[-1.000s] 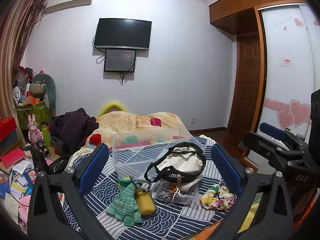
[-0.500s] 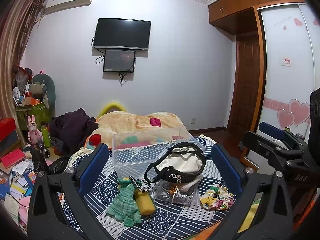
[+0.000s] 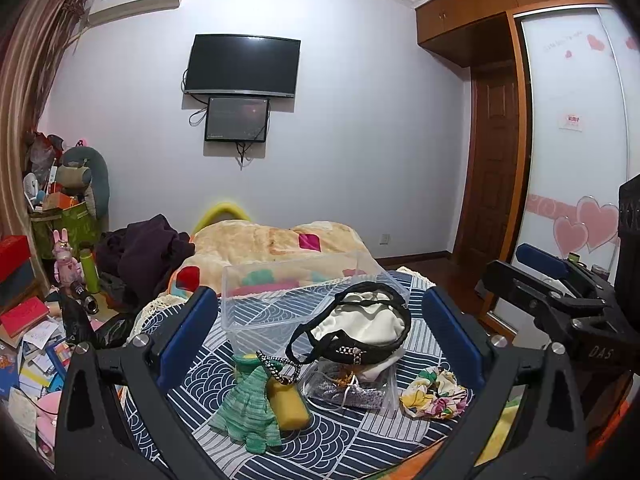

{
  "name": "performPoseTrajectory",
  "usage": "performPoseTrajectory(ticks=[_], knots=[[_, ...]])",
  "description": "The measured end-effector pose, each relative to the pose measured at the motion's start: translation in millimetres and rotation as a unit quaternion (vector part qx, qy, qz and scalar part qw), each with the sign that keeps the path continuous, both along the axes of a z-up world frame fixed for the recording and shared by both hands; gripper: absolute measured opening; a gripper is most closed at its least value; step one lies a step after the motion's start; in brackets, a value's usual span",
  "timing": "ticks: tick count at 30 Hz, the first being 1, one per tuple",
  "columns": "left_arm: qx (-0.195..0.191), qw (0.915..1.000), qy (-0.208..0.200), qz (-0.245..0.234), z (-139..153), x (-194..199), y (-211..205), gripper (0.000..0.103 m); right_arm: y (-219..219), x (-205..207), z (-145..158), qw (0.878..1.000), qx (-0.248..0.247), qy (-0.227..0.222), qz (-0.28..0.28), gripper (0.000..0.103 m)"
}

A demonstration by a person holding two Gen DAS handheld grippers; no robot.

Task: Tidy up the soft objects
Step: 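Grasp the black-strapped white bag with the right tool while the left tool grips its chain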

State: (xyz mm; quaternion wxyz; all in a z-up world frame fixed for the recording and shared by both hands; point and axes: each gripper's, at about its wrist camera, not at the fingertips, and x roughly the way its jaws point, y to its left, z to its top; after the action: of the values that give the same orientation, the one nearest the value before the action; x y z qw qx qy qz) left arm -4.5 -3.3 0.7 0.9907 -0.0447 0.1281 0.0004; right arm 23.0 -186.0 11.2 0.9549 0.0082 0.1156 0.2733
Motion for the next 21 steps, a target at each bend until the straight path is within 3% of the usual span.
performPoseTrajectory(ticks=[7,9,10,17,21], knots=[[-0.028,0.9983,0.05,-0.008,-23,33,18,0.1,1,25,-20,0.999,-0.013,0.051,-0.002,0.103],[-0.037,0.9968,0.07,-0.008,-32,43,25,0.082,1,32,-28,0.998,-0.014,0.066,-0.001,0.103],[-0.04,0.9958,0.082,-0.008,-36,50,29,0.078,1,38,-33,0.997,-0.014,0.077,0.001,0.102],[-0.06,0.9909,0.12,-0.002,-59,74,49,0.065,8,59,-50,0.992,-0.016,0.122,0.014,0.082],[-0.07,0.9871,0.143,-0.003,-72,85,57,0.05,15,71,-61,0.988,-0.019,0.149,0.022,0.069]])
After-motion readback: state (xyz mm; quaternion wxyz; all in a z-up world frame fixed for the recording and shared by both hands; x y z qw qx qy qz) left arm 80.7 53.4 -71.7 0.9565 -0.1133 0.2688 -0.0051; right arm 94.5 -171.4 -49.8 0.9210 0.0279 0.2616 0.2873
